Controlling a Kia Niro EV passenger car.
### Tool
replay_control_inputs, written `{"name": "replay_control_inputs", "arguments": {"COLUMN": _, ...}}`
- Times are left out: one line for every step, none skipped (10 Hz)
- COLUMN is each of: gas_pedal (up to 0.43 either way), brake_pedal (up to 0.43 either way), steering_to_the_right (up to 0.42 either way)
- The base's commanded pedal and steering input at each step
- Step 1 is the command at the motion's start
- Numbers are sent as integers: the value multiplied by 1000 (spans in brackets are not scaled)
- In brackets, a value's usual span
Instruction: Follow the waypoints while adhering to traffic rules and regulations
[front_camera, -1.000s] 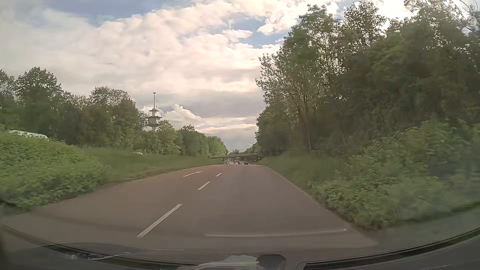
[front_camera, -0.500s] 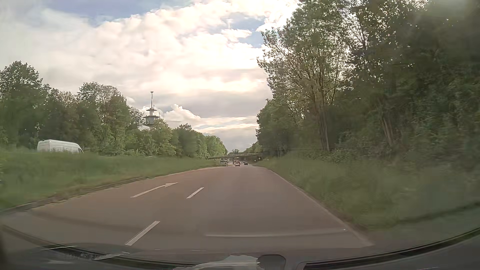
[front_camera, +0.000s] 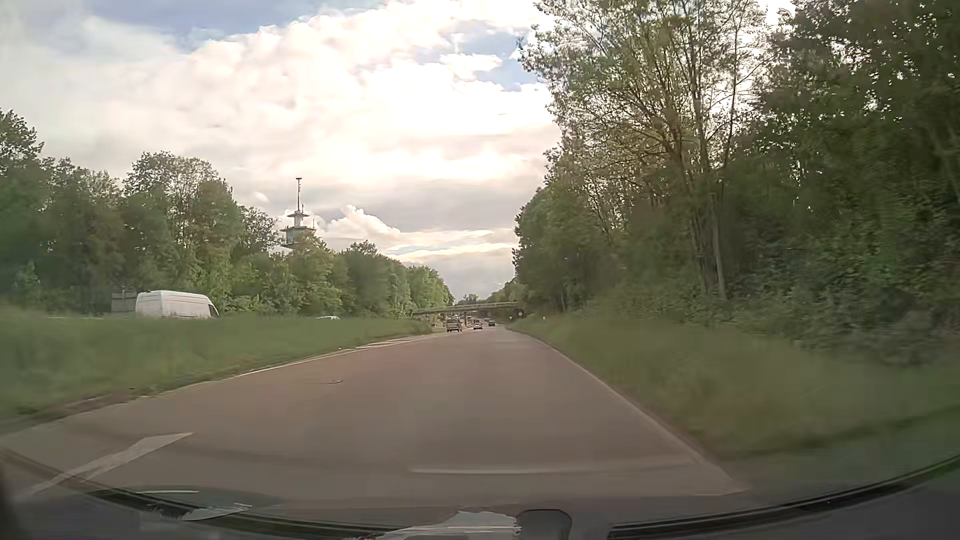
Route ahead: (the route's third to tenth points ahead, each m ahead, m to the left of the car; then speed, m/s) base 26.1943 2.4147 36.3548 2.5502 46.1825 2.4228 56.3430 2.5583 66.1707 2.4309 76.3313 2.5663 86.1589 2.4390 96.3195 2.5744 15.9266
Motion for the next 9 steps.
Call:
{"name": "replay_control_inputs", "arguments": {"gas_pedal": 138, "brake_pedal": 0, "steering_to_the_right": 0}}
{"name": "replay_control_inputs", "arguments": {"gas_pedal": 138, "brake_pedal": 0, "steering_to_the_right": 0}}
{"name": "replay_control_inputs", "arguments": {"gas_pedal": 138, "brake_pedal": 0, "steering_to_the_right": -1}}
{"name": "replay_control_inputs", "arguments": {"gas_pedal": 138, "brake_pedal": 0, "steering_to_the_right": -2}}
{"name": "replay_control_inputs", "arguments": {"gas_pedal": 138, "brake_pedal": 0, "steering_to_the_right": -2}}
{"name": "replay_control_inputs", "arguments": {"gas_pedal": 138, "brake_pedal": 0, "steering_to_the_right": -2}}
{"name": "replay_control_inputs", "arguments": {"gas_pedal": 138, "brake_pedal": 0, "steering_to_the_right": -1}}
{"name": "replay_control_inputs", "arguments": {"gas_pedal": 138, "brake_pedal": 0, "steering_to_the_right": -2}}
{"name": "replay_control_inputs", "arguments": {"gas_pedal": 138, "brake_pedal": 0, "steering_to_the_right": -2}}
